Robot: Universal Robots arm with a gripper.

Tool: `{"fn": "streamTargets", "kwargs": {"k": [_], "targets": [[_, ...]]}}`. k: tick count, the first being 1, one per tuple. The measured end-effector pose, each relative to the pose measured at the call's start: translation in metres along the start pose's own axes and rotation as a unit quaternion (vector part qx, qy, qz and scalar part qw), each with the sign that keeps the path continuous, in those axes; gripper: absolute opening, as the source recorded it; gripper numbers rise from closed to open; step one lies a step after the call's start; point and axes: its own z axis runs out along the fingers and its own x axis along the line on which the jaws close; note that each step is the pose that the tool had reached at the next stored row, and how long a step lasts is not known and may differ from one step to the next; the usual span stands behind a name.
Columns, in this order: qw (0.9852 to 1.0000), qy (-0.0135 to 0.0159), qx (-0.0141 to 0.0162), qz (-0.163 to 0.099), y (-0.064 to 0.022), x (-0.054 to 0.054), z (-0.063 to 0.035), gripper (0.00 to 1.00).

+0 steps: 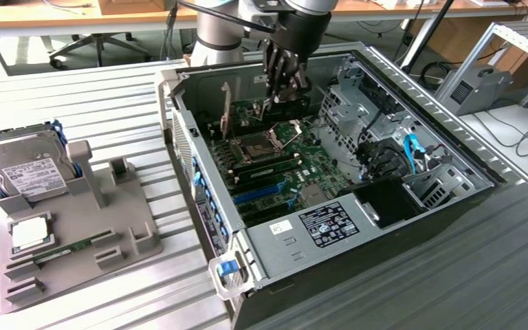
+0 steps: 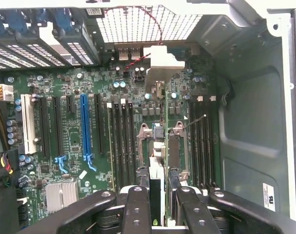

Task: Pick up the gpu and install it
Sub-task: 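Insert the gpu into the slot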

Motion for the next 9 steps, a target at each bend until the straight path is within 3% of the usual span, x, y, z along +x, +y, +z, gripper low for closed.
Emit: {"fn": "streamTargets", "kwargs": {"k": [9], "targets": [[1.0000, 0.0001, 0.0000, 0.000, -0.0001, 0.0019, -0.0001, 0.26]]}}
